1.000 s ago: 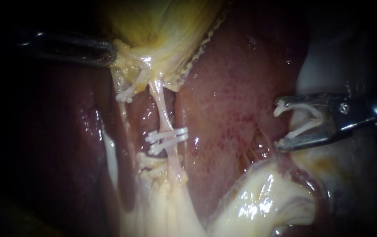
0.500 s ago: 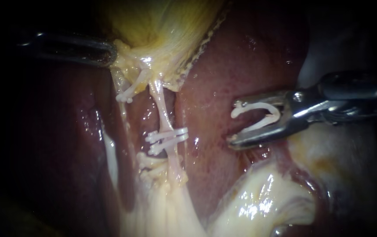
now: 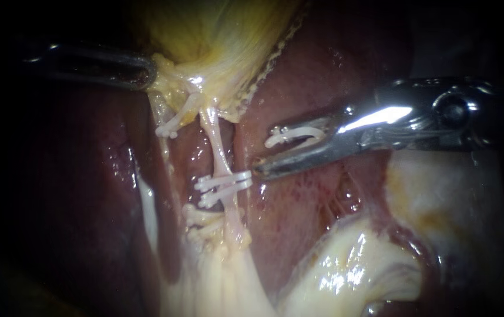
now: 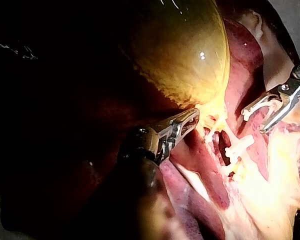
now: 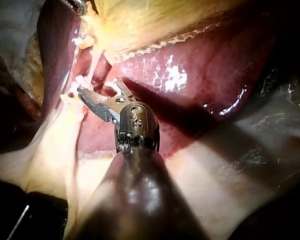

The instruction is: Clipping third clip right tube

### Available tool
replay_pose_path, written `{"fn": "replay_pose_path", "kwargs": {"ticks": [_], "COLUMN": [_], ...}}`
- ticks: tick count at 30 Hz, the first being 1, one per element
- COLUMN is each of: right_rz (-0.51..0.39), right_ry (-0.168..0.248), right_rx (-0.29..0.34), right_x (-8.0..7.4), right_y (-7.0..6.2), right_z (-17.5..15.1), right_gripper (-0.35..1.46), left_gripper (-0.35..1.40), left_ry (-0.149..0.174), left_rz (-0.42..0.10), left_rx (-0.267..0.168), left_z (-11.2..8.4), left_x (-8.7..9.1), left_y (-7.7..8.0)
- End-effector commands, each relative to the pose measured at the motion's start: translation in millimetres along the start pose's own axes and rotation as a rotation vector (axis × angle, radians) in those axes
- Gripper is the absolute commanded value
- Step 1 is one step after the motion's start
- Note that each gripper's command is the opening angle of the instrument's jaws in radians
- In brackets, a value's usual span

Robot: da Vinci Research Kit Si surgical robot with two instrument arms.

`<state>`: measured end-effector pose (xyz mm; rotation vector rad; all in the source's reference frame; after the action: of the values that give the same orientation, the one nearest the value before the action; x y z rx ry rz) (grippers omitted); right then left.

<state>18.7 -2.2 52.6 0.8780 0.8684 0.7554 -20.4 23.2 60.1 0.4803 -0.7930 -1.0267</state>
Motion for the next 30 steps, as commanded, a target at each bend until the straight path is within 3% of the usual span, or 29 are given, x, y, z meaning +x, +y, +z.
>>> {"fn": "replay_pose_path", "kwargs": {"ticks": [1,13,25,30], "right_rz": [0.002,0.038,-0.03,-0.042], "right_ry": [0.005,0.067,0.14,0.215], "right_rx": [0.001,0.038,0.215,0.33], "right_x": [0.1,0.2,-0.4,-0.1], "right_y": [0.3,3.4,5.5,5.4], "right_z": [0.2,4.5,8.6,8.9], "right_gripper": [0.49,0.5,0.5,0.49], "left_gripper": [-0.35,-0.35,-0.35,-0.35], "left_ry": [0.0,0.0,-0.001,-0.001], "left_rz": [0.0,0.0,0.0,0.0], "left_rx": [0.0,-0.001,-0.002,-0.002], "left_z": [0.0,0.1,0.2,0.3], "left_x": [0.0,0.0,0.0,0.0], "left_y": [0.0,0.0,-0.1,-0.1]}}
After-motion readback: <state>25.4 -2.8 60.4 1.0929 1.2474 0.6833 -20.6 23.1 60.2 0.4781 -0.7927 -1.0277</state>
